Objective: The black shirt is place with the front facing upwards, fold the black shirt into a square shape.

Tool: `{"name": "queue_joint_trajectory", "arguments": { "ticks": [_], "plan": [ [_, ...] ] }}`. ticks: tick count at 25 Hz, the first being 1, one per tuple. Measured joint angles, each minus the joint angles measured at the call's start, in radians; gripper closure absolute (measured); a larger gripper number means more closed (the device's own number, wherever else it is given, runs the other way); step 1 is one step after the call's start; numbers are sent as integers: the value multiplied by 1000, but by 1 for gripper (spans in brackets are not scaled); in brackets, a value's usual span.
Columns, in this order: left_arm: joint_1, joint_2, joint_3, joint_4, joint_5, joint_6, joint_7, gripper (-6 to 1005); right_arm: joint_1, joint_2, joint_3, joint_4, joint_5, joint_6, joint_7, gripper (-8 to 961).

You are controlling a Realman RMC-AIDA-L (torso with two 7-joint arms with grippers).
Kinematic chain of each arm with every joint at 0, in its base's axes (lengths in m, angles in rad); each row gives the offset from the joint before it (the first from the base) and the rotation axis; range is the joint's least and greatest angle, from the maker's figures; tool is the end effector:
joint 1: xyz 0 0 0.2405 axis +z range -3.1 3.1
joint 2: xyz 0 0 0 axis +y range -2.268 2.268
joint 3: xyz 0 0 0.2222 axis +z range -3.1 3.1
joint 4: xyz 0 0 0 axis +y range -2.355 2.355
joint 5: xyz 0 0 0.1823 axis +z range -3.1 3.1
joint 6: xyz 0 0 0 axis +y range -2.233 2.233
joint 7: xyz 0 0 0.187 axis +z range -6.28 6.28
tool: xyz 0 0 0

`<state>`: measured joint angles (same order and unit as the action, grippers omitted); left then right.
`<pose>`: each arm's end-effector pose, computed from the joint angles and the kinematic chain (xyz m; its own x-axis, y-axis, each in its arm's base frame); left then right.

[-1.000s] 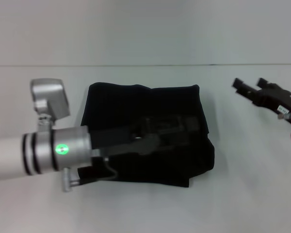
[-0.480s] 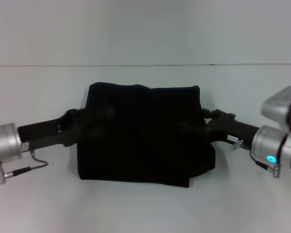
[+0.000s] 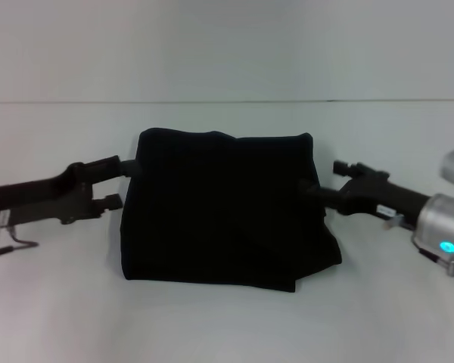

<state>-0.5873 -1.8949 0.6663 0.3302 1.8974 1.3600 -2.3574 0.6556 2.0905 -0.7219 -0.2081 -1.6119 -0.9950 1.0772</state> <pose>-0.2496 0.3418 0.0076 -0.1608 0.8584 0.4872 0.9440 -0.0103 0.3297 0.2270 0.3666 -0.0643 0.6846 -0.3924 -0.6143 -0.6888 -0.6240 -0.3690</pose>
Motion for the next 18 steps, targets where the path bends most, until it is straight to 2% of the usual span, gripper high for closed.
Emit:
{"name": "queue_joint_trajectory", "arguments": {
  "ticks": [4,9,12,15,18],
  "plan": [
    [-25,20,-3,26,88,-49,-74,90,-86,-7,5,-89,-7,-216,-9,9],
    [-58,24,1,29,164,-135,-121,90,-174,-33,-5,-137,-104,-391,-18,8],
    [-74,21,4,23,190,-175,-133,91,-202,-38,-5,-139,-169,-429,-34,8],
    [-86,18,6,17,211,-202,-145,91,-213,-32,-6,-140,-207,-428,-44,8],
    [-95,5,6,13,218,-200,-150,92,-212,-29,-7,-138,-234,-426,-45,8]
  ]
}}
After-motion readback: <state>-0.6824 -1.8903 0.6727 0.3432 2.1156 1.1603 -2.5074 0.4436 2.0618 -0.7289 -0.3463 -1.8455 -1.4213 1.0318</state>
